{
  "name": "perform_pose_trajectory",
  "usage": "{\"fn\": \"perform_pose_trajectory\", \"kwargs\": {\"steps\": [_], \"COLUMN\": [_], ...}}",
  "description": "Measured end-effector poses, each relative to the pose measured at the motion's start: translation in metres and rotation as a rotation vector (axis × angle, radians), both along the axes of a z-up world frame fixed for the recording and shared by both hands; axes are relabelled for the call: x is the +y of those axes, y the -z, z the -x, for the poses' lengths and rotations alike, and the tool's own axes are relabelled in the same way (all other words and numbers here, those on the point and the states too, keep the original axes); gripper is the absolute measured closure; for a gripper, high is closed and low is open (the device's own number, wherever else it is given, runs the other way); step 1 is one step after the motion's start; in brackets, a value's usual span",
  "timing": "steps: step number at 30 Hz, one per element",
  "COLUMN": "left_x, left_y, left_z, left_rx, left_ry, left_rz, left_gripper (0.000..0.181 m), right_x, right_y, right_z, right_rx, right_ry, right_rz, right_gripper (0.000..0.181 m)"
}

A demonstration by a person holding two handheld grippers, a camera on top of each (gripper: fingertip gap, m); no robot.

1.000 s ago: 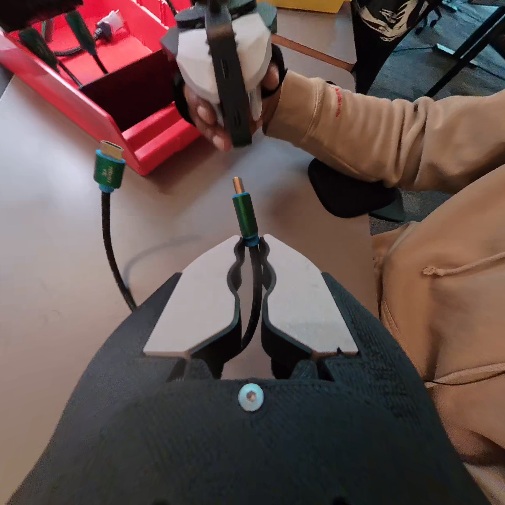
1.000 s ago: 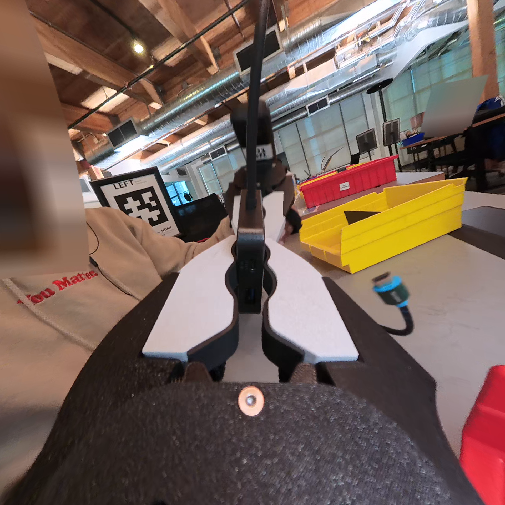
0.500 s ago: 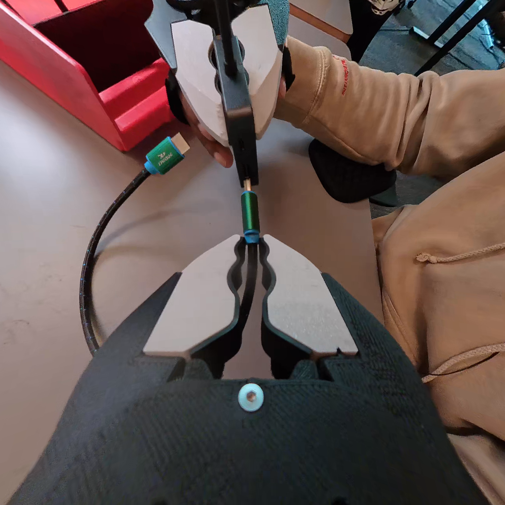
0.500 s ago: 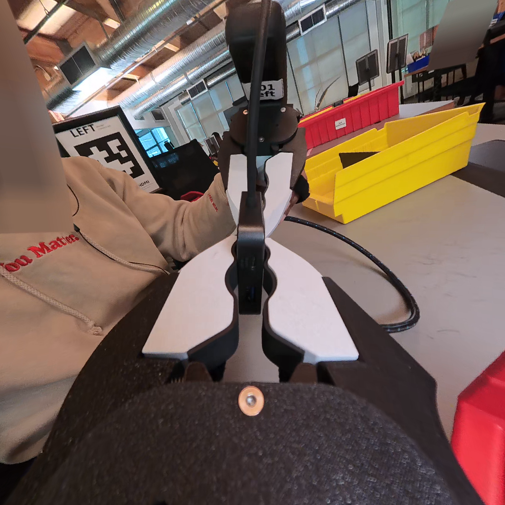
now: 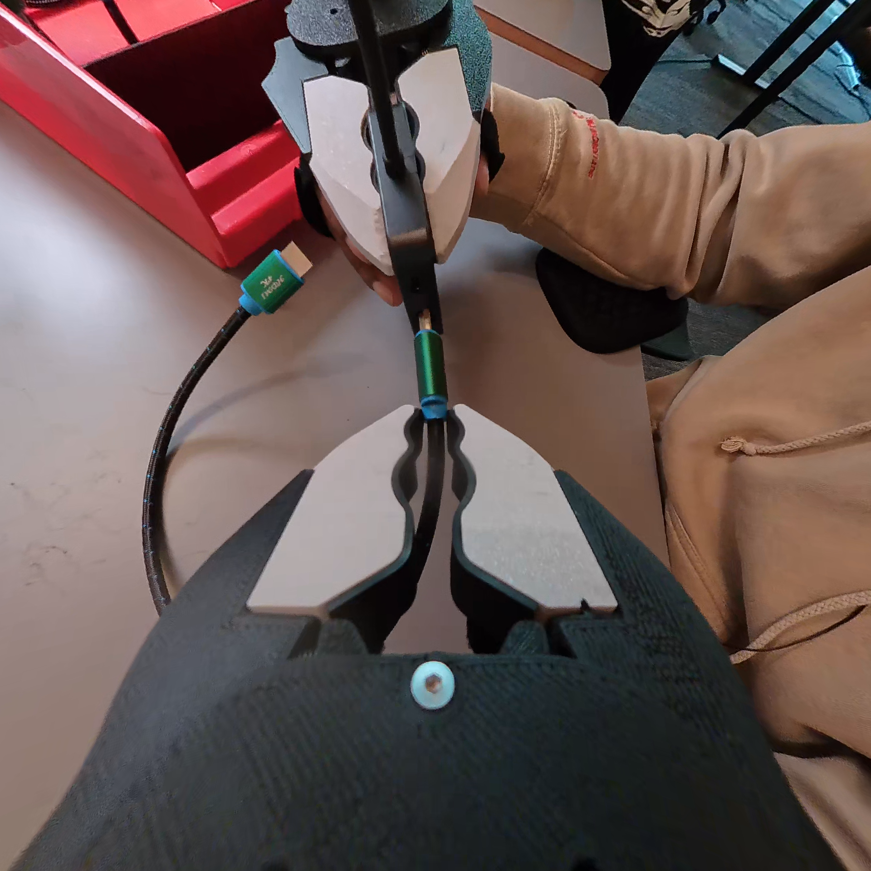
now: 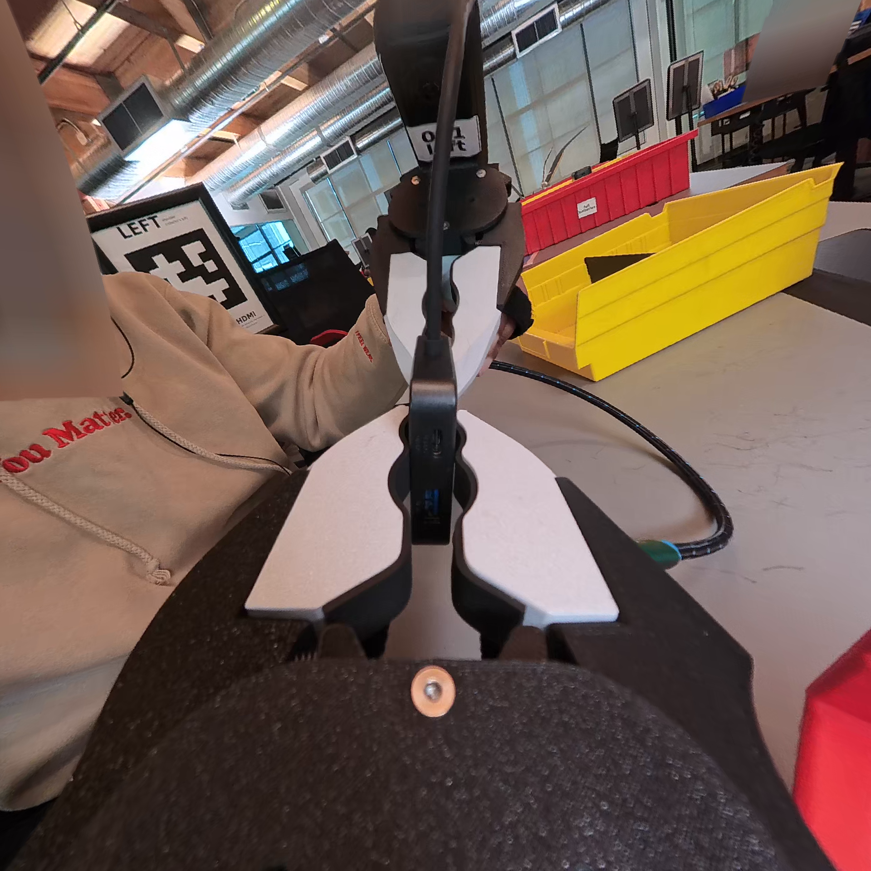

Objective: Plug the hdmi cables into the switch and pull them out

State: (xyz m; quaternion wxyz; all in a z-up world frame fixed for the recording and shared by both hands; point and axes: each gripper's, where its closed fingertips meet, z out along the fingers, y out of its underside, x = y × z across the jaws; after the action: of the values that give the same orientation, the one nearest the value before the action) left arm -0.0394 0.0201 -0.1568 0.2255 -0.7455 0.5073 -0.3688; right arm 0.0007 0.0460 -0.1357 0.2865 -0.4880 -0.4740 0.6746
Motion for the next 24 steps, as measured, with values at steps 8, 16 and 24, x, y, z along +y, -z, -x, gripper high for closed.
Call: {"fn": "perform_pose_trajectory", "kwargs": {"steps": [8, 16, 24], "left_x": [-0.002, 0.006, -0.014], "left_y": [-0.002, -0.029, -0.084], "left_z": [-0.001, 0.007, 0.013], "left_rx": [-0.009, -0.138, -0.125], "left_ry": [0.006, -0.034, -0.040], "left_rz": [-0.002, -0.054, -0.383], "left_gripper": [0.171, 0.171, 0.170], "right_x": [-0.001, 0.004, 0.005], "right_y": [-0.005, -0.054, -0.063], "right_z": [-0.002, -0.036, -0.044], "right_rx": [0.036, 0.337, 0.378], "right_ry": [-0.014, -0.062, -0.061], "right_rz": [0.019, 0.136, 0.134], "right_gripper": [0.168, 0.168, 0.168]}}
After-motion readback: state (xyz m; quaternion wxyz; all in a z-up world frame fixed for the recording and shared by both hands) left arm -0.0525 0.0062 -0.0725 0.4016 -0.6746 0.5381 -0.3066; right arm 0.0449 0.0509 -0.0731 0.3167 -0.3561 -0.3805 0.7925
